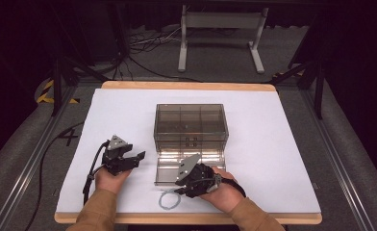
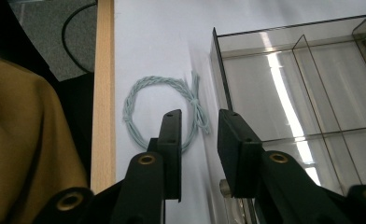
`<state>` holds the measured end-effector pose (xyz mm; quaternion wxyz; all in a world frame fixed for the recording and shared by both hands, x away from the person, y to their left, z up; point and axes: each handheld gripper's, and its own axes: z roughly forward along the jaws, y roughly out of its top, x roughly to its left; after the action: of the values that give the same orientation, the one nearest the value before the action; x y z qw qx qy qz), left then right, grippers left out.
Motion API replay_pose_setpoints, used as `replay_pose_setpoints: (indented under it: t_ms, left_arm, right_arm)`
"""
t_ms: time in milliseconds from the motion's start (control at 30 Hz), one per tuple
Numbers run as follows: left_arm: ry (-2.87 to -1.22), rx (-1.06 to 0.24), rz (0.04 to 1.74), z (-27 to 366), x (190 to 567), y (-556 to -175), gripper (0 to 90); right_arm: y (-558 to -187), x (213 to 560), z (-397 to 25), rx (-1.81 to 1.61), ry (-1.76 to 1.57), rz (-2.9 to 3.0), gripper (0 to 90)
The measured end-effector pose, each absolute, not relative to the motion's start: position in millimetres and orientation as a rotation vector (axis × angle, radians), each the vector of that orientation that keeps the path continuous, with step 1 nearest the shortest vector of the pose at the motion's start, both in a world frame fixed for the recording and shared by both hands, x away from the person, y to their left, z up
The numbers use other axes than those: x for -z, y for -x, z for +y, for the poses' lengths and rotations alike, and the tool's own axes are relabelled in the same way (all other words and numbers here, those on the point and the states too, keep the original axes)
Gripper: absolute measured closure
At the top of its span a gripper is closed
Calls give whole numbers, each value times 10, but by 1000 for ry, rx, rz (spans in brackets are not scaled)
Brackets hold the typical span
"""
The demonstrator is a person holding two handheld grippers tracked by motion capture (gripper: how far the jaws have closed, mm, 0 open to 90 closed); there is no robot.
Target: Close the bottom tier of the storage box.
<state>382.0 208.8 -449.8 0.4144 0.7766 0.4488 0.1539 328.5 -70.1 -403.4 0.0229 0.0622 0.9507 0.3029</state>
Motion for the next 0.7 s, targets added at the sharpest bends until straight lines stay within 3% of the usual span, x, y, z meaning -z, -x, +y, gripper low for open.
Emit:
replay_pose_setpoints:
  t_ms: [700]
  left_arm:
    - [-1954, -383, 1124, 2086, 4500, -3820, 378]
  right_arm:
    - [-3235, 4152, -467, -899, 1, 2920, 654]
